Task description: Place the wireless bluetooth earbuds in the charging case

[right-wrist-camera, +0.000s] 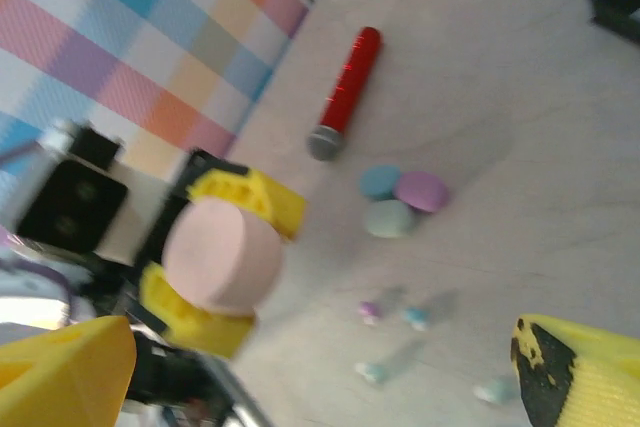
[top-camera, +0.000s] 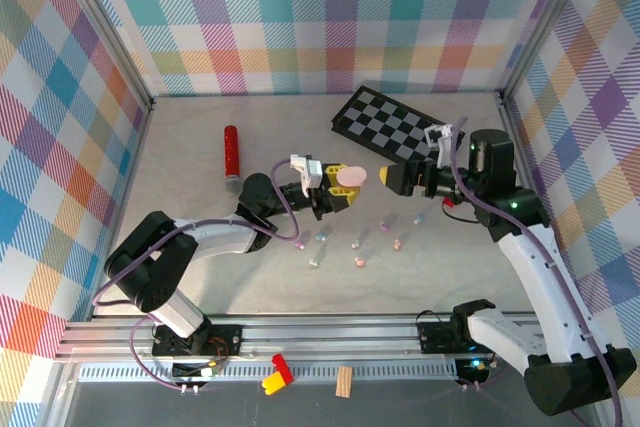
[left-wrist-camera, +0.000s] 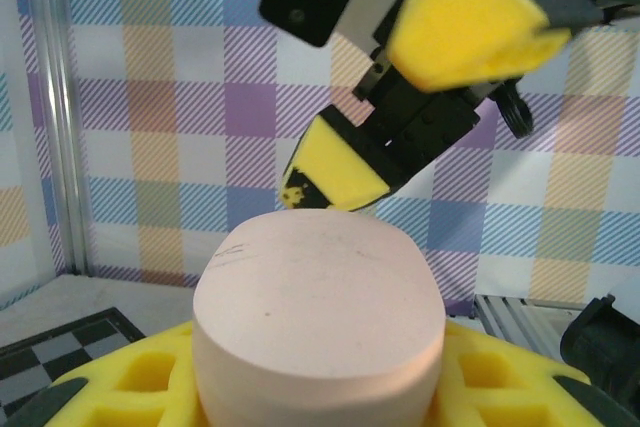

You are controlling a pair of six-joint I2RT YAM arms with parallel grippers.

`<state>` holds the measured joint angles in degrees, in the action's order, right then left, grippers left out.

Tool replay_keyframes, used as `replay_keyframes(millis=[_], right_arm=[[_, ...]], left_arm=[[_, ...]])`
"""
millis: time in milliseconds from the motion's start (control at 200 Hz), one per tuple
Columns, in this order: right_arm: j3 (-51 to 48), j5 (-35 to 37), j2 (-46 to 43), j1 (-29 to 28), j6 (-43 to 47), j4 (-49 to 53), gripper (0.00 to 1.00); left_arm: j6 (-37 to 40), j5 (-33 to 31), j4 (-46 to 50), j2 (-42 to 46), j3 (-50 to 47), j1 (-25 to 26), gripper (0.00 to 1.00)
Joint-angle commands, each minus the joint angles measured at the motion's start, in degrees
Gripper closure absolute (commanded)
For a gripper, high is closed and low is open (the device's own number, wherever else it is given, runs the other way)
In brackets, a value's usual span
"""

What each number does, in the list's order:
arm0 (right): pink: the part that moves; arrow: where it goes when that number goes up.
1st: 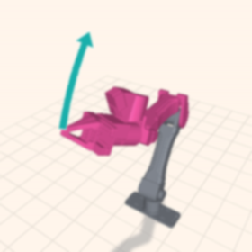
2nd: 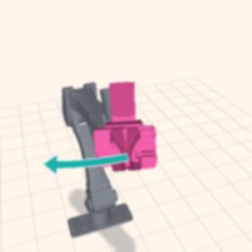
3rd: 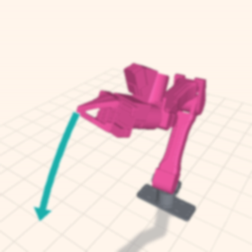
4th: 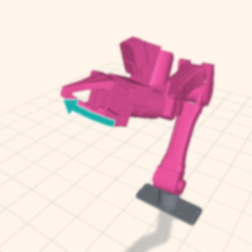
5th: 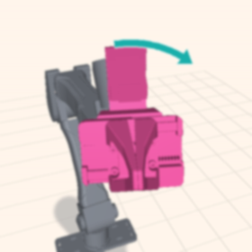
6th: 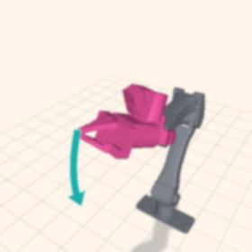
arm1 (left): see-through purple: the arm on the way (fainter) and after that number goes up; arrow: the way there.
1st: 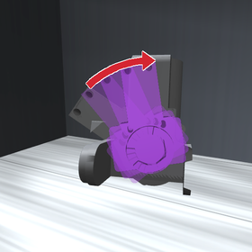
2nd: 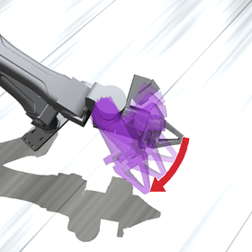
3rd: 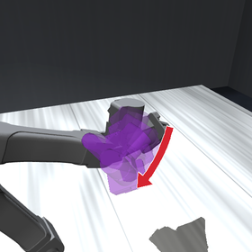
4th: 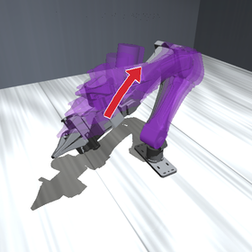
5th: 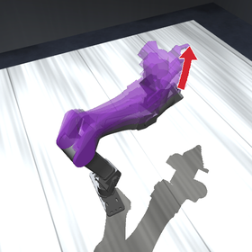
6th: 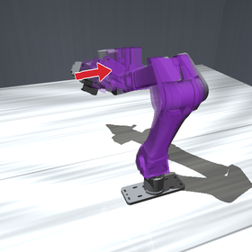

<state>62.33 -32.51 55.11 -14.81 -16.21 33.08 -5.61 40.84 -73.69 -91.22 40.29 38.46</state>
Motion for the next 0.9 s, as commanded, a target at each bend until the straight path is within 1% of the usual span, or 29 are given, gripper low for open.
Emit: replay_keyframes(millis=[0,135,290,405,660,745,760,810,895], right_arm=[[0.61,7.05,-1.21,-2.29,19.22,5.74,0.01],[0.93,11.97,-0.35,-8.17,24.02,3.56,0.00],[2.05,16.08,3.41,-14.08,24.73,0.54,0.00],[3.41,18.45,6.19,-16.96,24.73,-1.03,0.00],[5.18,20.19,9.56,-18.15,22.43,-4.54,0.00],[5.65,22.12,10.14,-18.13,22.27,-4.94,0.00],[5.63,22.60,10.21,-18.15,20.61,-5.00,0.00],[5.75,23.89,10.19,-18.15,20.16,-5.20,0.00],[6.11,23.93,10.20,-18.15,19.70,-5.44,0.00]], left_arm=[[-1.54,2.27,-2.67,2.16,-1.70,-1.40,0.62],[-1.42,2.02,-2.68,3.13,-3.54,-2.32,0.62],[-2.03,3.15,-2.51,3.33,-3.91,-2.84,0.63],[-2.22,3.59,-2.40,3.50,-3.94,-3.28,0.63],[-1.79,5.36,-2.13,4.03,-4.50,-3.92,0.63],[-1.10,6.12,-2.03,4.21,-4.69,-3.92,0.63],[-1.08,6.26,-1.98,4.29,-4.70,-3.92,0.63],[-1.07,6.45,-1.96,4.38,-4.74,-3.92,0.63],[-0.91,6.54,-1.98,4.48,-4.96,-3.92,0.63]])
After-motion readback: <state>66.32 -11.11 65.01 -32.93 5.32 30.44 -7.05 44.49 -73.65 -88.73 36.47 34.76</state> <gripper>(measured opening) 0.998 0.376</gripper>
